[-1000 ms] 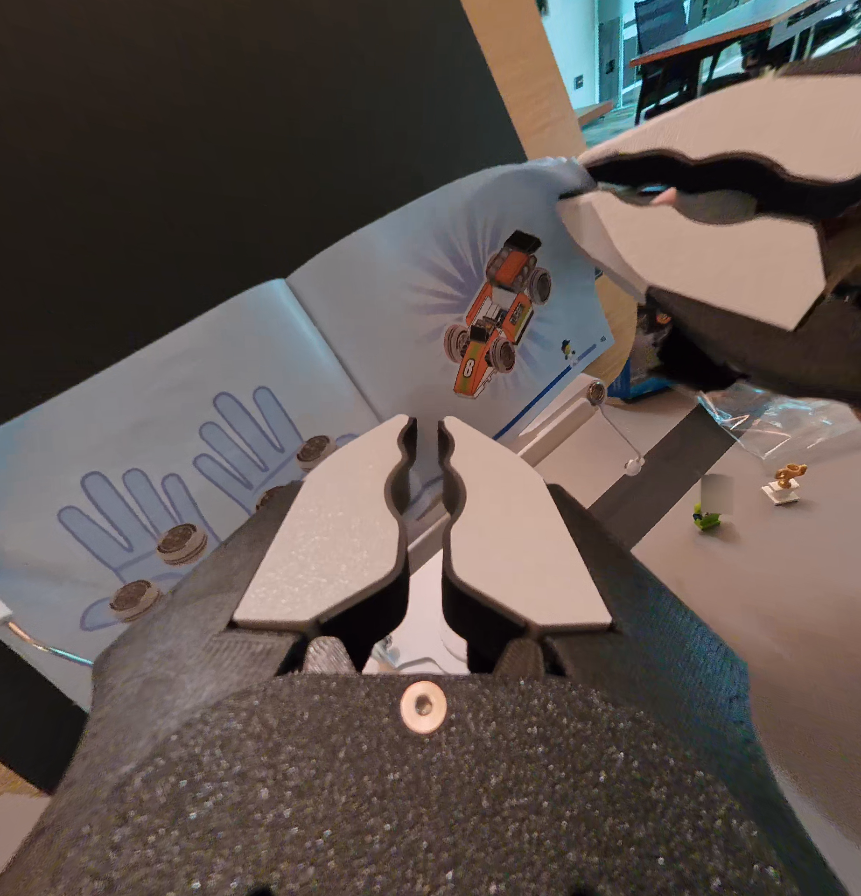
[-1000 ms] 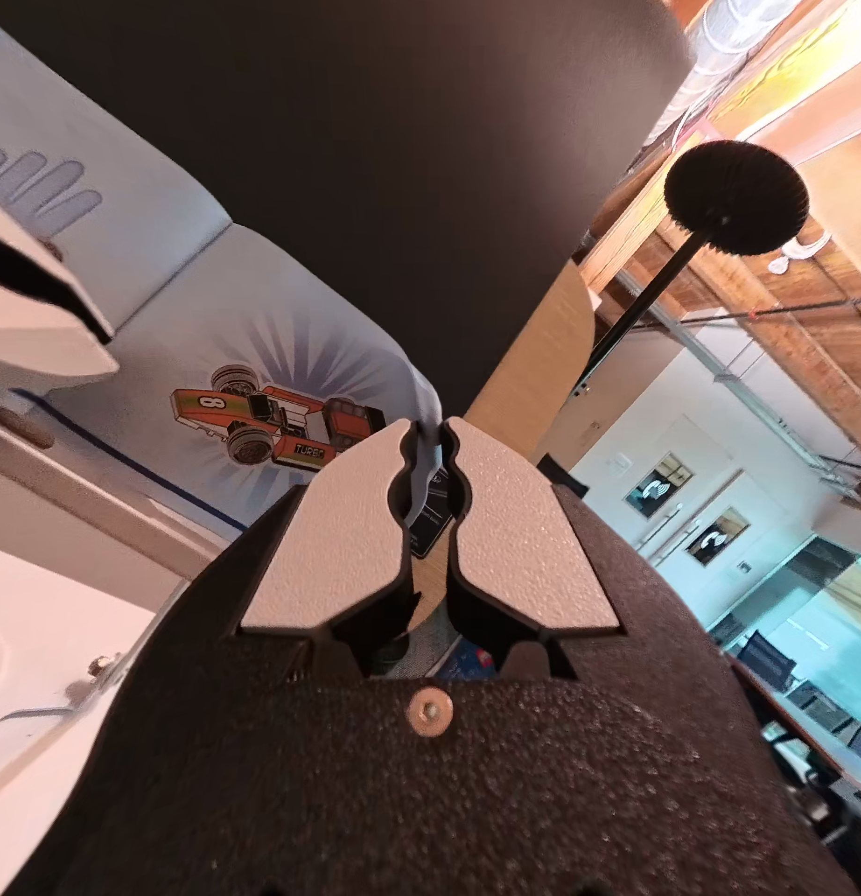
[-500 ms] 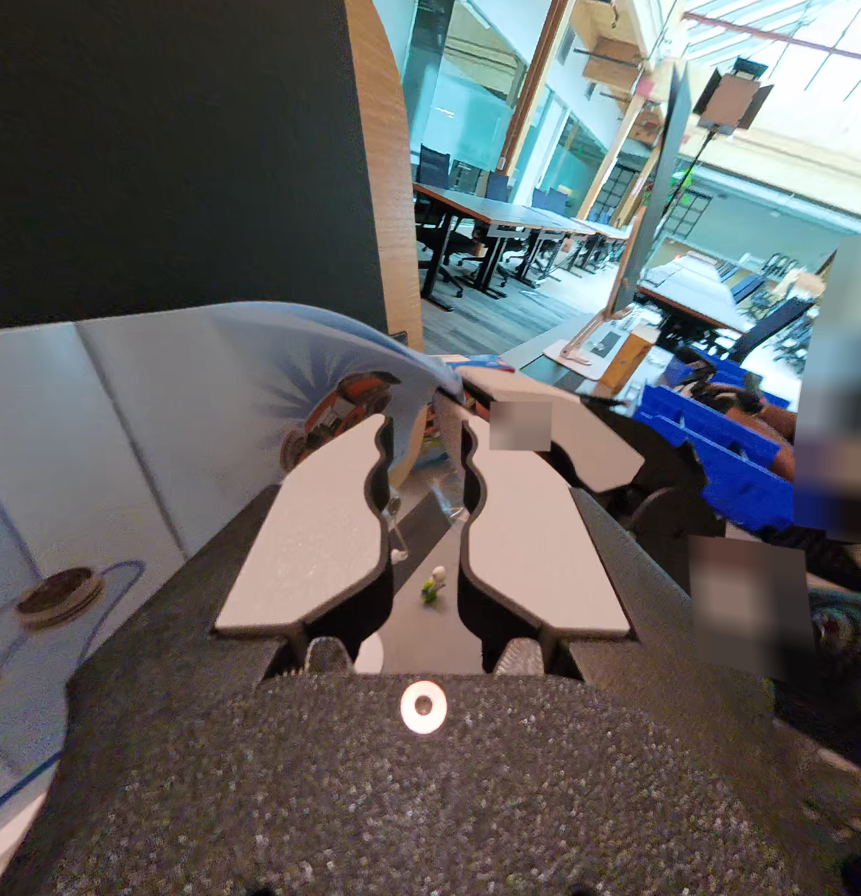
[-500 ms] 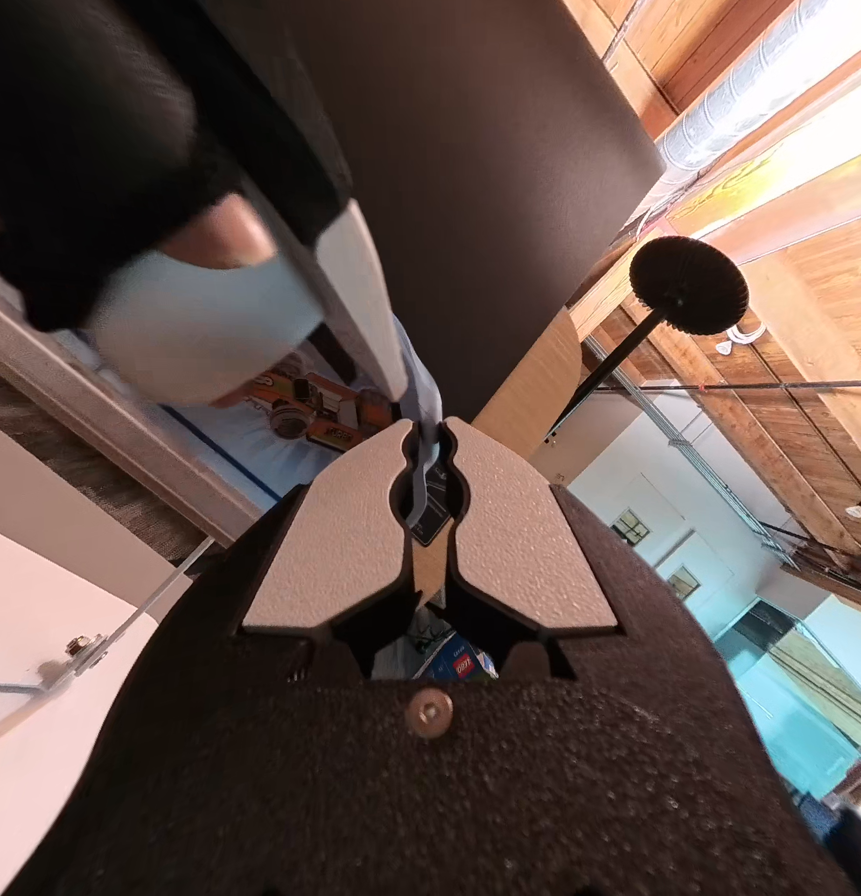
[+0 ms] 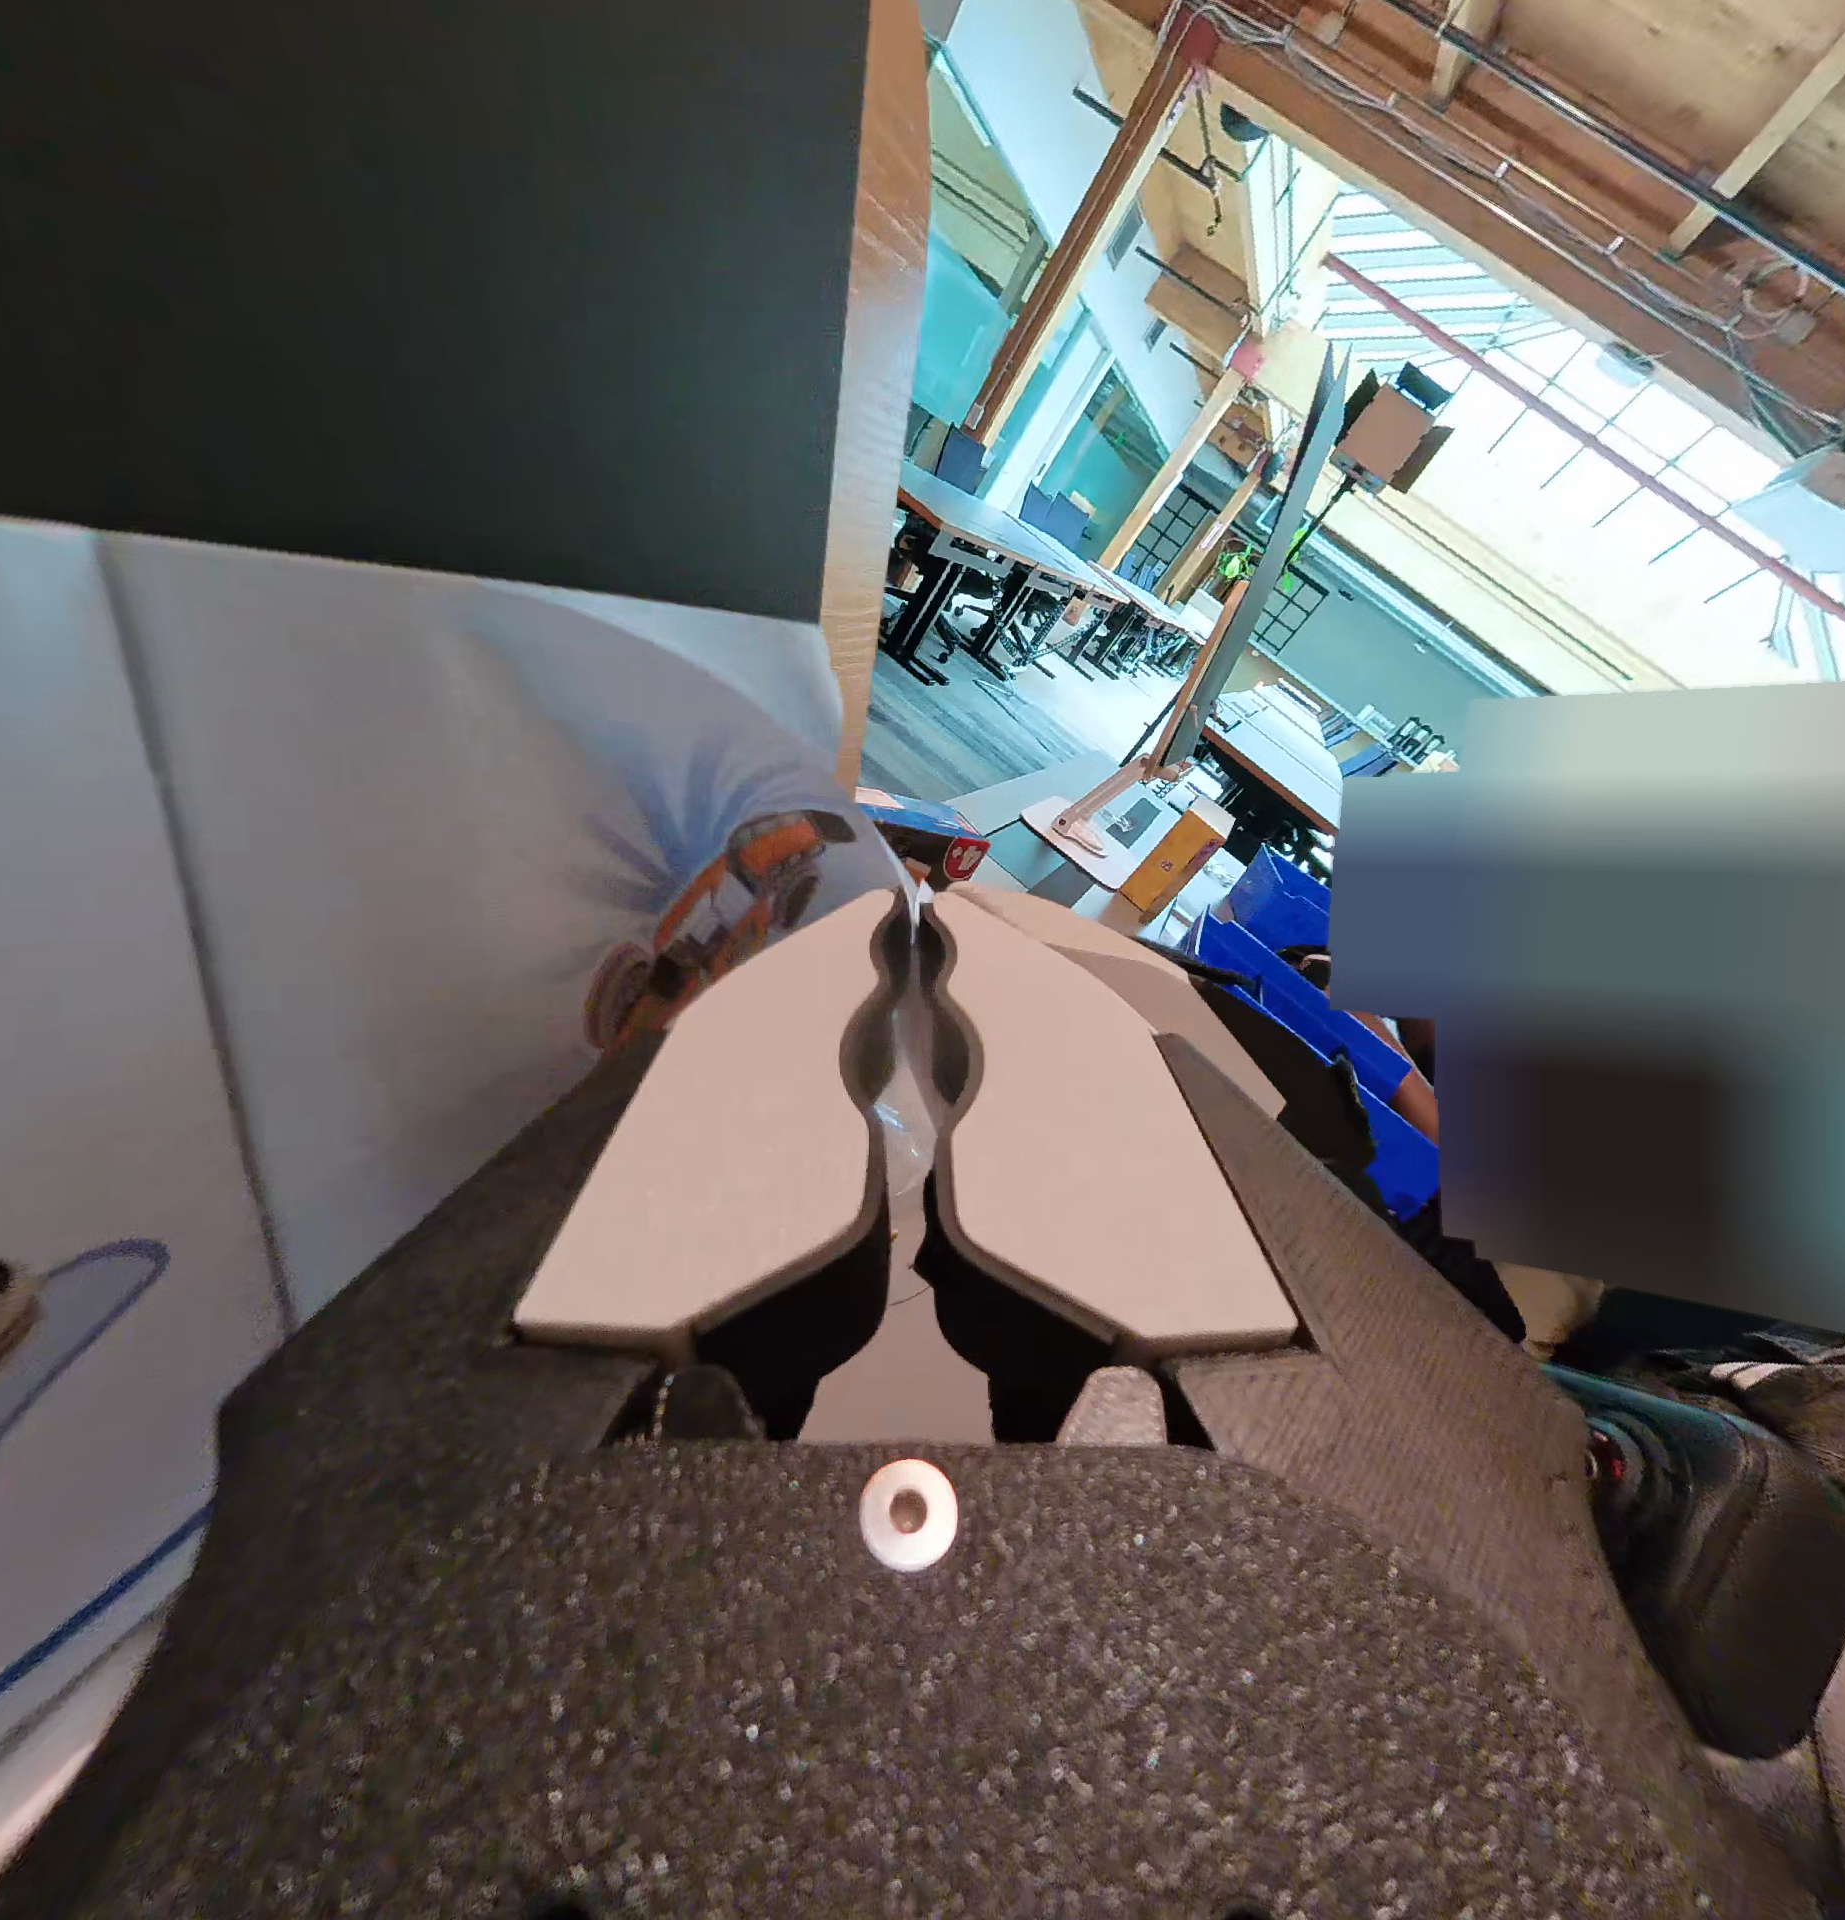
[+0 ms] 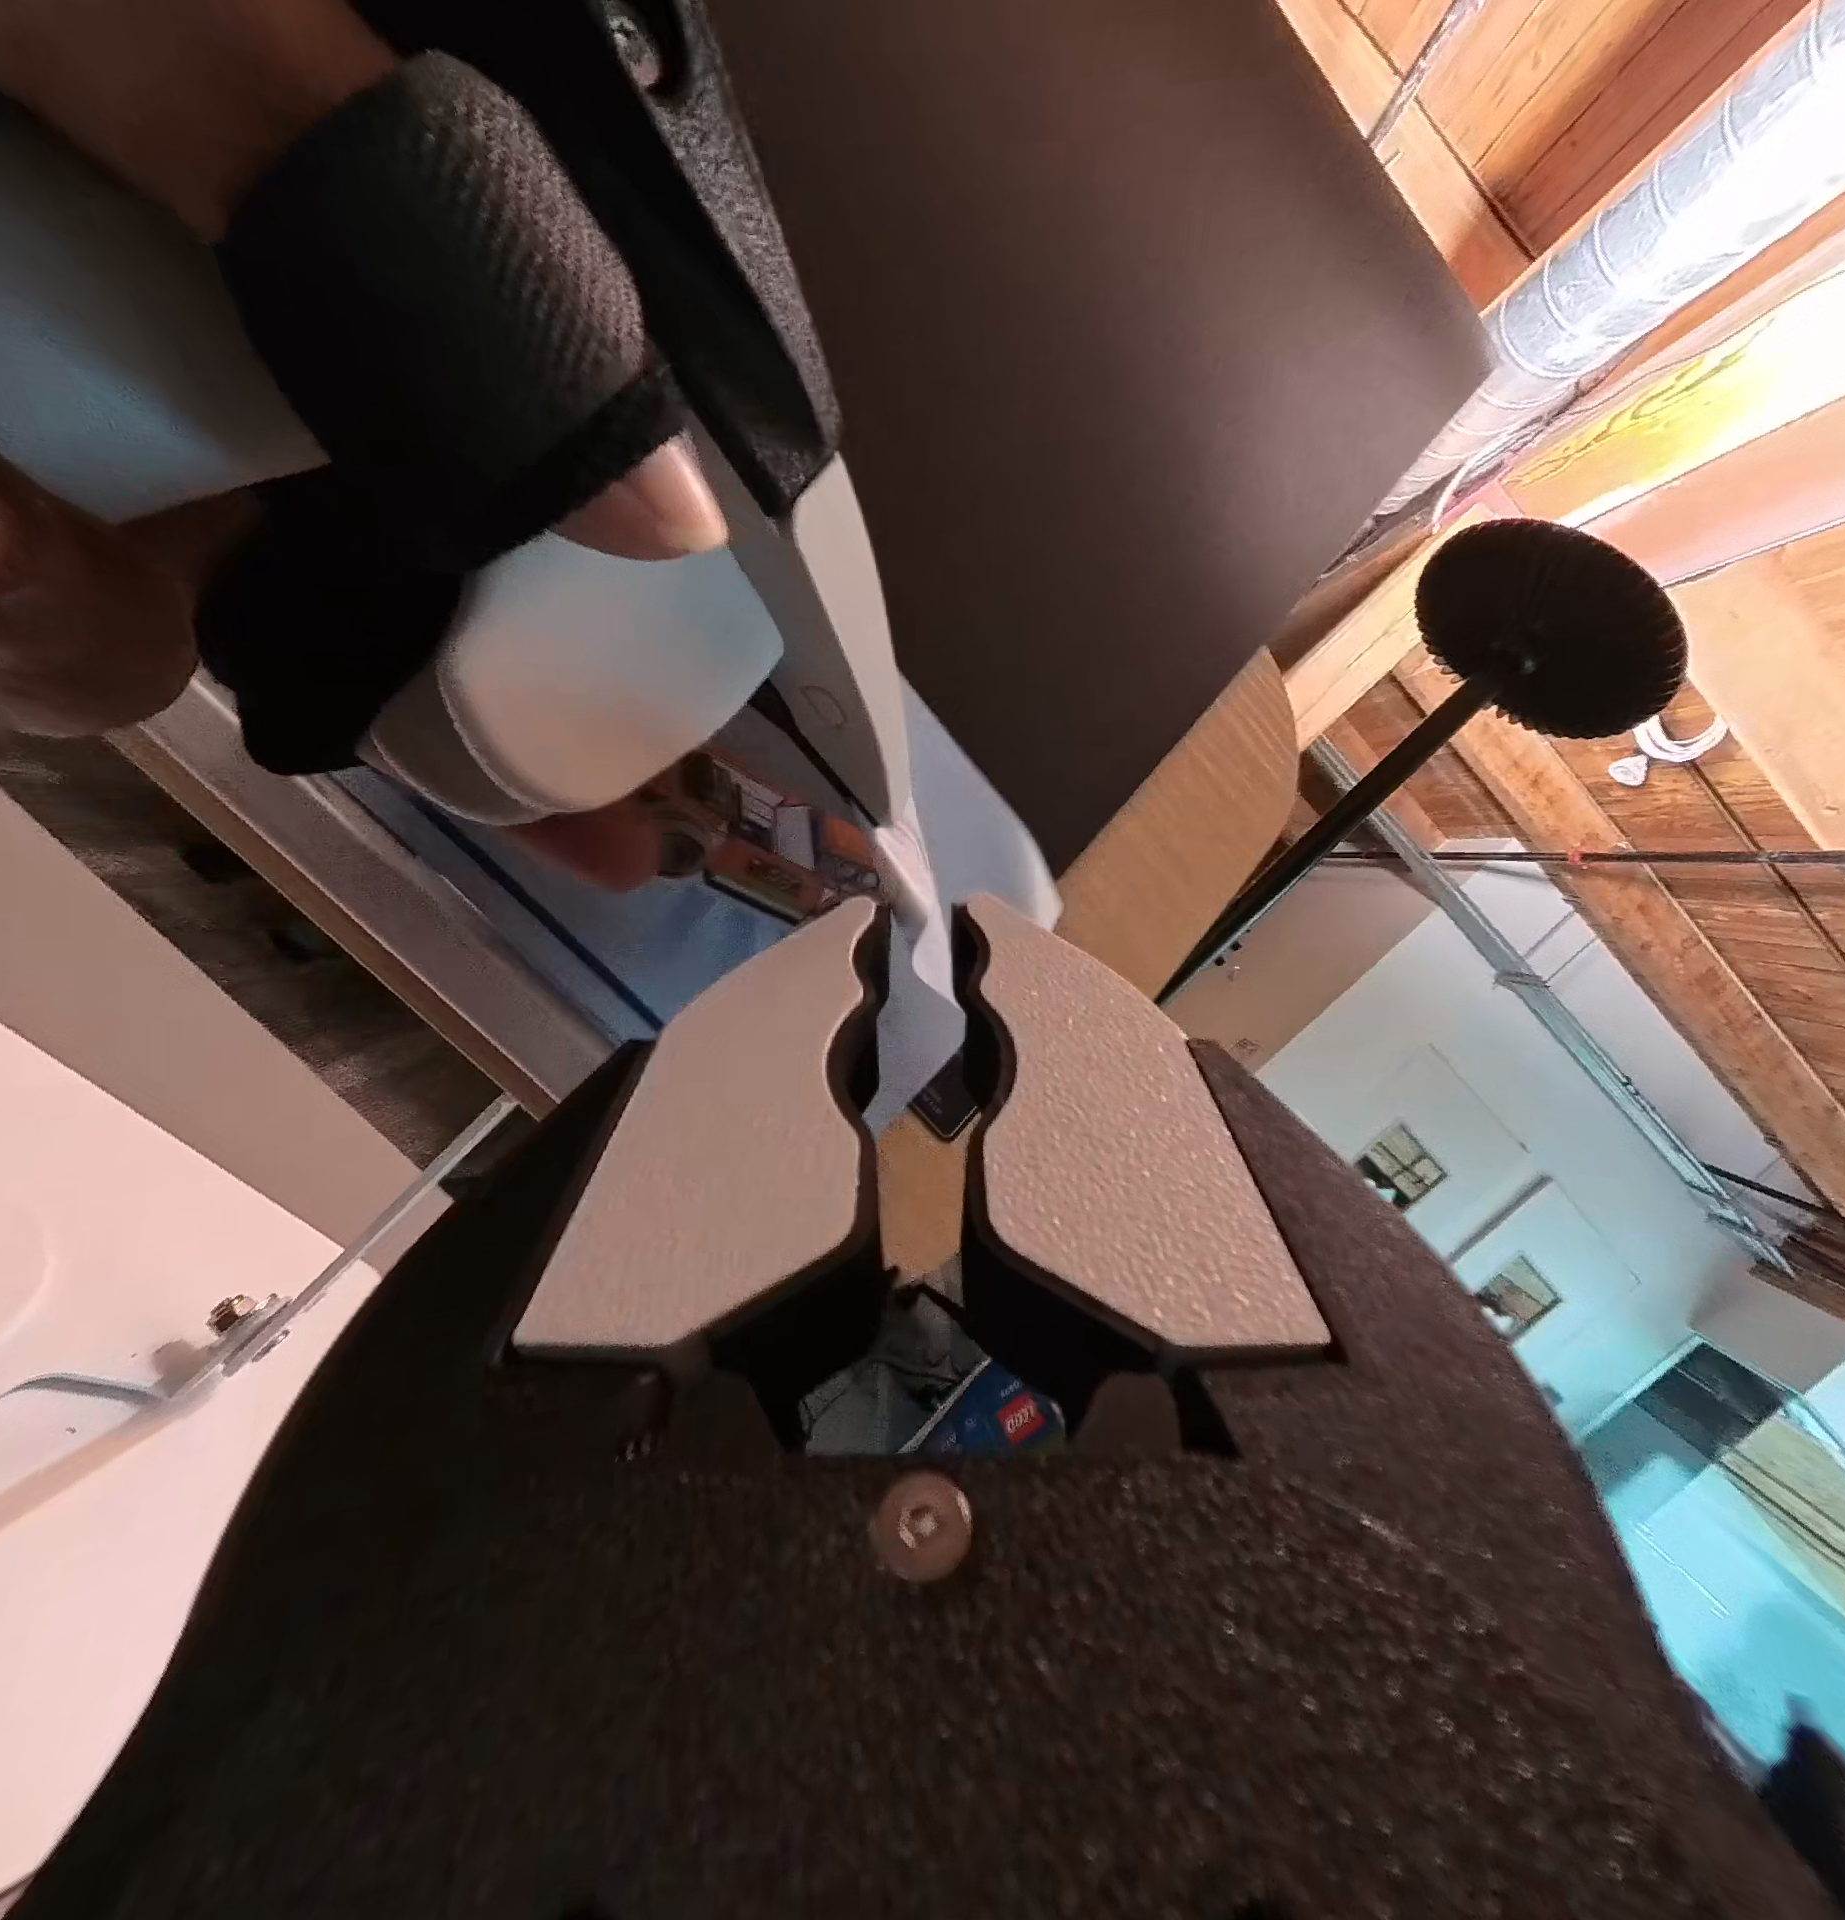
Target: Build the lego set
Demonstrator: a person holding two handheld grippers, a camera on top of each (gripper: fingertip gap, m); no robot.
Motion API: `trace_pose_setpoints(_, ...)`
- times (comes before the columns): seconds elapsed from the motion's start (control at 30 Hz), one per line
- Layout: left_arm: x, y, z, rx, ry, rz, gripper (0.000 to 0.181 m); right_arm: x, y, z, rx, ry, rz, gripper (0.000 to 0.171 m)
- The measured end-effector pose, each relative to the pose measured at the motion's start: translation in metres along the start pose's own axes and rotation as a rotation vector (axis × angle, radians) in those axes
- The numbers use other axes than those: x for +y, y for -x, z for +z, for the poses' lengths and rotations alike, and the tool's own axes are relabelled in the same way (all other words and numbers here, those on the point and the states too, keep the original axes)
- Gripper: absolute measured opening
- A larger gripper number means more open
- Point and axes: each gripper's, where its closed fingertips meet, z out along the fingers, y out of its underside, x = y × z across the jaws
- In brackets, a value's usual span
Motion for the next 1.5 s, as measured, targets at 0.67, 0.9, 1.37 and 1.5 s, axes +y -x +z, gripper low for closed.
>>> trace_pose_setpoints(0.67, -0.011, 0.016, -0.091, -0.089, 0.091, 0.200, 0.000, 0.000, 0.010, -0.028, -0.554, 0.067, 0.457, 0.022)
trace_pose_setpoints(0.9, -0.026, 0.044, -0.126, -0.220, 0.116, 0.269, 0.000, 0.022, 0.031, -0.016, -0.491, 0.235, 0.245, 0.021)
trace_pose_setpoints(1.37, -0.047, 0.079, -0.153, -0.354, 0.142, 0.335, 0.001, -0.068, 0.084, 0.017, -0.719, 0.136, 0.282, 0.023)
trace_pose_setpoints(1.5, -0.067, 0.072, -0.169, -0.355, 0.055, 0.346, 0.005, -0.057, 0.097, 0.033, -0.711, 0.189, 0.245, 0.024)
